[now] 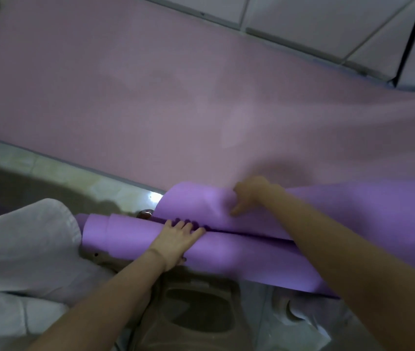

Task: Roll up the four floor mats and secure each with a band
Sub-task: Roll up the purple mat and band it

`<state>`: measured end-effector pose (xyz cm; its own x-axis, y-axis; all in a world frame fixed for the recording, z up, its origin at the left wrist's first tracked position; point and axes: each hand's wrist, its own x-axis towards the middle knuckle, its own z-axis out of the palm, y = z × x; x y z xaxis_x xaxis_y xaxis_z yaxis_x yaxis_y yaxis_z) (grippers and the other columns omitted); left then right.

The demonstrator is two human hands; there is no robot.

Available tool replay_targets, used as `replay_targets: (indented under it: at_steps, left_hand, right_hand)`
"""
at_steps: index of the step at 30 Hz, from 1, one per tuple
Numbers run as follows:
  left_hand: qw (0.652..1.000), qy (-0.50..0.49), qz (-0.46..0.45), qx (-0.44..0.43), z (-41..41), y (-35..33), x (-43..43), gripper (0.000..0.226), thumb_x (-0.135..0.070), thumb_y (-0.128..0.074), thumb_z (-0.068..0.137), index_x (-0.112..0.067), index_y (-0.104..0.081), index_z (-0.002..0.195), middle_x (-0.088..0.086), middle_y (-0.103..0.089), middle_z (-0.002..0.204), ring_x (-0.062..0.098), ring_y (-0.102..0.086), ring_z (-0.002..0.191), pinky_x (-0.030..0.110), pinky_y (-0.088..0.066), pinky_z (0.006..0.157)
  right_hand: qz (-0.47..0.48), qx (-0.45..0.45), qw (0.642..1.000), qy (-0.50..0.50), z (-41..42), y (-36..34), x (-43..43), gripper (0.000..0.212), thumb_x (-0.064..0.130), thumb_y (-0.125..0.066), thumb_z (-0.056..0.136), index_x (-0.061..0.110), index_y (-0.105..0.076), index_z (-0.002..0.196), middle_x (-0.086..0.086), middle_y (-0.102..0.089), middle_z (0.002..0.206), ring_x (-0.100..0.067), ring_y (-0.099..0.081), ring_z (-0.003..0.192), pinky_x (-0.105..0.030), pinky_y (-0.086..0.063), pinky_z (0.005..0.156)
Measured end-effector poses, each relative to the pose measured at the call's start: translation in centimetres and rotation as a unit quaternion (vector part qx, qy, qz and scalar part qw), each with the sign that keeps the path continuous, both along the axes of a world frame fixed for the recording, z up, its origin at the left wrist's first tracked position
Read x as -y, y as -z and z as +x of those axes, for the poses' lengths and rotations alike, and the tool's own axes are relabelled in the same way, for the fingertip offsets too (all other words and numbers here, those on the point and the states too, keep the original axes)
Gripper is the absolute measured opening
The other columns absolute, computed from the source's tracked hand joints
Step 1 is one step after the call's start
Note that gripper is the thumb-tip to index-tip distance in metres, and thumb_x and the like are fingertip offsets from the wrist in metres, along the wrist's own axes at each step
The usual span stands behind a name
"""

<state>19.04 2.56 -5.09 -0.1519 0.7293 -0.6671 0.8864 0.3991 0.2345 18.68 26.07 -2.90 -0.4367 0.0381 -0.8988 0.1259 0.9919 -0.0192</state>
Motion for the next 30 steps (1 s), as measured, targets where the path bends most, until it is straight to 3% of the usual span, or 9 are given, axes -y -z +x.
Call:
replay_targets:
  at_steps: [3, 7, 12, 16, 19, 23, 25, 27, 30]
  left_hand:
    - [0.999, 0.005, 0.032, -0.035, -0.7, -0.6, -0.6, 0.084, -0.034, -0.066, 0.083, -0.023, -0.016, 0.149, 0.01, -0.039, 0.137, 0.029, -0.041, 0.123, 0.04, -0.032, 0.097]
    - [0.988, 0.031, 0.111, -0.101, -2.7, -2.1, -0.9, 0.1, -0.034, -0.089, 0.033, -0.019, -0.052, 0.125, 0.008, -0.065, 0.099, 0.026, -0.064, 0.083, 0.035, -0.048, 0.066]
    - [0.977, -0.02, 0.154, -0.146, -5.0, -3.0, 0.5, 0.103, -0.025, -0.084, 0.012, -0.02, -0.047, 0.108, 0.004, -0.065, 0.076, 0.024, -0.06, 0.057, 0.032, -0.045, 0.052]
    - [0.975, -0.052, 0.155, -0.153, -6.0, -5.0, -0.3, 0.097, -0.03, -0.088, 0.014, -0.017, -0.063, 0.107, 0.007, -0.063, 0.075, 0.026, -0.06, 0.059, 0.034, -0.045, 0.054]
    - [0.976, -0.049, 0.152, -0.147, -5.9, -6.0, -0.9, 0.088, -0.043, -0.089, 0.025, -0.02, -0.066, 0.107, 0.005, -0.064, 0.077, 0.024, -0.06, 0.062, 0.033, -0.043, 0.054]
    - [0.978, -0.008, 0.158, -0.139, -4.1, -5.7, -0.7, 0.099, -0.047, -0.087, 0.02, -0.023, -0.05, 0.109, 0.001, -0.062, 0.074, 0.022, -0.059, 0.059, 0.03, -0.043, 0.052]
    - [0.98, -0.017, 0.144, -0.137, -3.5, -6.2, -1.0, 0.095, -0.043, -0.087, 0.037, -0.021, -0.046, 0.12, 0.004, -0.065, 0.089, 0.024, -0.063, 0.074, 0.035, -0.046, 0.063]
    - [0.98, -0.042, 0.139, -0.135, -3.4, -6.8, -1.5, 0.081, -0.038, -0.076, 0.067, -0.023, -0.037, 0.138, 0.006, -0.057, 0.116, 0.027, -0.056, 0.102, 0.039, -0.039, 0.082]
    - [0.978, -0.039, 0.126, -0.165, -3.4, -6.9, -2.3, 0.074, -0.031, -0.064, 0.081, -0.025, -0.026, 0.144, 0.006, -0.046, 0.128, 0.027, -0.046, 0.115, 0.038, -0.032, 0.09]
  right_hand:
    - [0.056, -0.196, 0.977, -0.056, 0.8, -0.7, 1.2, 0.031, 0.034, -0.067, 0.08, 0.013, -0.066, 0.104, -0.009, -0.068, 0.108, -0.029, -0.063, 0.099, -0.031, -0.047, 0.076]
    - [0.054, -0.364, 0.928, -0.052, -0.6, -2.9, 0.3, 0.038, 0.017, -0.088, 0.025, 0.017, -0.06, 0.051, -0.001, -0.056, 0.052, -0.023, -0.055, 0.045, -0.017, -0.035, 0.038]
    - [0.088, -0.49, 0.862, -0.097, -4.1, -7.9, 3.1, 0.007, 0.012, -0.063, 0.052, 0.018, -0.06, 0.051, 0.001, -0.055, 0.057, -0.021, -0.057, 0.054, -0.021, -0.033, 0.04]
    - [0.086, -0.578, 0.799, -0.139, -4.6, -8.5, 4.9, 0.025, 0.01, -0.043, 0.07, 0.019, -0.065, 0.066, -0.002, -0.058, 0.069, -0.023, -0.049, 0.069, -0.033, -0.029, 0.059]
    - [0.109, -0.61, 0.77, -0.15, -3.7, -6.9, 4.4, 0.039, 0.007, -0.044, 0.076, 0.017, -0.069, 0.104, -0.01, -0.064, 0.093, -0.027, -0.045, 0.088, -0.039, -0.031, 0.078]
    - [0.013, -0.487, 0.87, -0.079, 0.2, -6.1, 4.8, 0.051, 0.019, -0.069, 0.08, 0.011, -0.056, 0.128, -0.016, -0.057, 0.121, -0.031, -0.058, 0.109, -0.041, -0.042, 0.093]
    - [-0.048, -0.366, 0.929, 0.008, 3.6, -6.4, 5.7, 0.056, 0.043, -0.051, 0.092, 0.011, -0.043, 0.138, -0.012, -0.048, 0.132, -0.029, -0.049, 0.12, -0.039, -0.039, 0.098]
    - [-0.082, -0.322, 0.939, 0.089, 6.6, -5.9, 6.2, 0.084, 0.069, -0.032, 0.085, 0.003, -0.044, 0.136, -0.016, -0.051, 0.132, -0.032, -0.052, 0.119, -0.04, -0.042, 0.098]
    - [-0.064, -0.287, 0.955, 0.041, 9.0, -5.5, 5.7, 0.106, 0.068, -0.056, 0.074, -0.004, -0.025, 0.145, -0.022, -0.032, 0.148, -0.036, -0.034, 0.136, -0.042, -0.028, 0.112]
